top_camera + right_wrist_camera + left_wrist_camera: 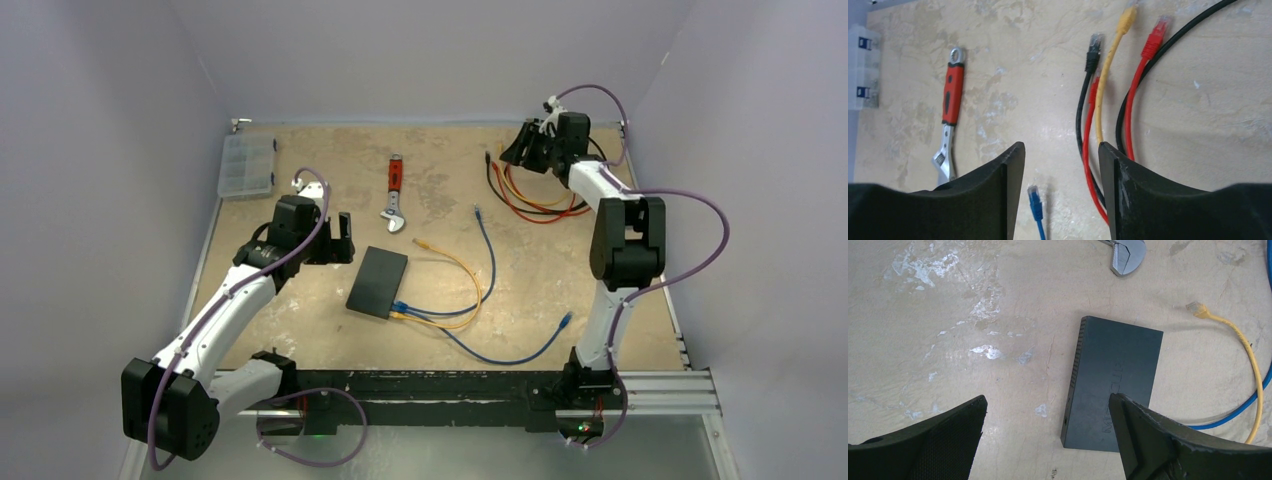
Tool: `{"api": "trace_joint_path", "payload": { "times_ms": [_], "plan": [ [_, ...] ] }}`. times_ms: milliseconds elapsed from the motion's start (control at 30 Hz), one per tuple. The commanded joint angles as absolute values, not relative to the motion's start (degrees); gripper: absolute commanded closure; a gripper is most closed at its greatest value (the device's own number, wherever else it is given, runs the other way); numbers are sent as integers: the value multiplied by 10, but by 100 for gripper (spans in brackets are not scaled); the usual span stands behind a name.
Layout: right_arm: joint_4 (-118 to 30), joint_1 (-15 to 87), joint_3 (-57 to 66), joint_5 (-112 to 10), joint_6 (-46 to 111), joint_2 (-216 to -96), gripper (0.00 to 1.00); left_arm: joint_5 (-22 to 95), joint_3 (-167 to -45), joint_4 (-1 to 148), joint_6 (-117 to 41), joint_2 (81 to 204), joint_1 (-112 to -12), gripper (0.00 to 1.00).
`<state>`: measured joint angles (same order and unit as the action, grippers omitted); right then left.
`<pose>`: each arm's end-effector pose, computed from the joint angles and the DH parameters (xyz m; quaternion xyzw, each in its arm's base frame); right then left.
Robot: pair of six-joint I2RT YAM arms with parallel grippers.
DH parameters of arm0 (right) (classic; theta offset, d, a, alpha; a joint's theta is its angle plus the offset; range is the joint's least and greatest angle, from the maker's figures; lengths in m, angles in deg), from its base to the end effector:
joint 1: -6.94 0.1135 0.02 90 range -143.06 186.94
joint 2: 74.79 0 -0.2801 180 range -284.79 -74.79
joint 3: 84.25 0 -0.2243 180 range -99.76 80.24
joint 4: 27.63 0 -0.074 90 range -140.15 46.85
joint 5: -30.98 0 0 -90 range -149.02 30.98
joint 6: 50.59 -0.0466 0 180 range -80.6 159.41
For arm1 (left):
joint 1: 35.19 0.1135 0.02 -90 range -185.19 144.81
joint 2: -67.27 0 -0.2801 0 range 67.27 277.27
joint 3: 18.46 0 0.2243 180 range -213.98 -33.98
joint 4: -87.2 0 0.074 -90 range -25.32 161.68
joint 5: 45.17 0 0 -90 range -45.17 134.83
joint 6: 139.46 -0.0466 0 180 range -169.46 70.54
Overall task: Pull the plug from the switch port
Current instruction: Place the connector at the center of the board, then pull the connector from the switch port.
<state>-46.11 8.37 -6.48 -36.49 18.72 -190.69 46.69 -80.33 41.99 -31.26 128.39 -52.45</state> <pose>0.4588 0.0293 0.2502 0.0504 0.8621 0.2588 0.4327 0.1867 -0.0564 0.2772 -0.0138 0.9219 -0.1036 0.3732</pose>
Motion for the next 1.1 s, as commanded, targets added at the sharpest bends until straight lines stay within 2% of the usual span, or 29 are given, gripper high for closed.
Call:
{"api": "trace_joint_path", "payload": {
  "times_ms": [0, 367, 700, 1067],
  "plan": [
    [-412, 87, -31, -322, 188, -1849, 39, 461, -808, 429, -324, 1286, -522, 8],
    [-416, 144, 59, -313, 209, -1755, 29, 466, -809, 427, -322, 1291, -521, 7],
    [-468, 239, 145, -356, 248, -1673, 27, 467, -810, 427, -321, 1295, -522, 7],
    [-460, 315, 272, -382, 241, -1559, 26, 465, -810, 427, -319, 1303, -522, 7]
  ]
}}
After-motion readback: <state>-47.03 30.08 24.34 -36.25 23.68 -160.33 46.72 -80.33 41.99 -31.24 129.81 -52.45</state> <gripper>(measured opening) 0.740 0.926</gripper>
